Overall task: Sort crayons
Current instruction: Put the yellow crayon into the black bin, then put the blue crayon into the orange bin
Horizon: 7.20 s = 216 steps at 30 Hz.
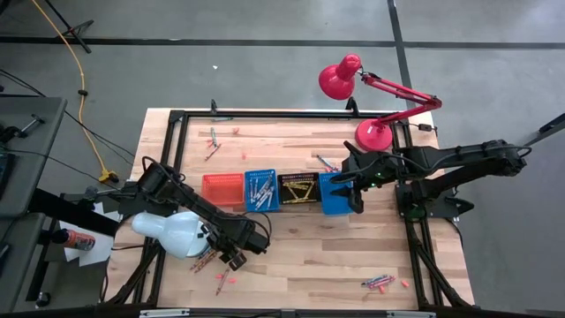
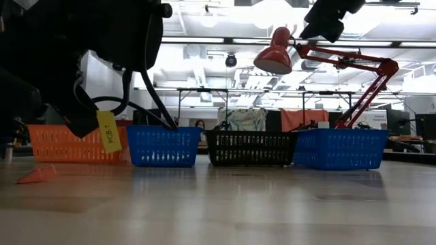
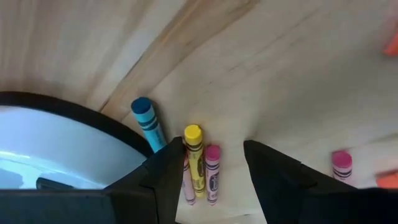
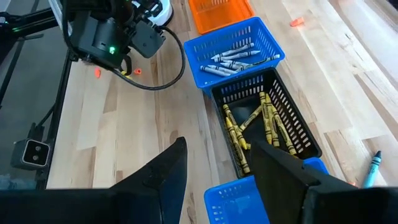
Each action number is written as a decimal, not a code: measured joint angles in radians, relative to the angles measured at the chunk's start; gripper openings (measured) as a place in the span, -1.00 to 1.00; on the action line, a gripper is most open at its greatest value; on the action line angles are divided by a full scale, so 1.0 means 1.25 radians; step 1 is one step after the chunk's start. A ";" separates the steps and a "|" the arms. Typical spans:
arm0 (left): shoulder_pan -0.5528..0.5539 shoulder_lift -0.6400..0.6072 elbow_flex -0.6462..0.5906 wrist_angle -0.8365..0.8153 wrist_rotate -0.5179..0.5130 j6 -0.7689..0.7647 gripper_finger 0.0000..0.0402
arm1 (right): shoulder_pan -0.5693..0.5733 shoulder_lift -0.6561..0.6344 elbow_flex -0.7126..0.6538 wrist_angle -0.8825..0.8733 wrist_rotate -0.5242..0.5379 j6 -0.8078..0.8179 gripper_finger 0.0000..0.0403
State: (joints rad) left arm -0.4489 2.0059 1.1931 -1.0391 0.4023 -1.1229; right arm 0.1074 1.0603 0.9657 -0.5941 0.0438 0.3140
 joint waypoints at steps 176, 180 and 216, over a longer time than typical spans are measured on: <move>0.306 -0.701 -0.380 1.170 -0.585 0.795 -0.49 | 0.618 0.580 0.060 -0.032 -0.107 0.538 -0.16; 0.306 -0.701 -0.380 1.159 -0.584 0.782 -0.49 | 0.648 0.580 0.060 -0.023 -0.104 0.538 -0.16; 0.306 -0.700 -0.380 1.139 -0.585 0.782 -0.49 | 0.661 0.597 0.056 -0.112 0.069 0.532 -0.16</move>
State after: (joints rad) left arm -0.0658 1.1305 0.7177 0.3845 -0.3286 -0.1459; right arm 0.9330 1.8069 1.0351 -0.7343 0.1295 0.9791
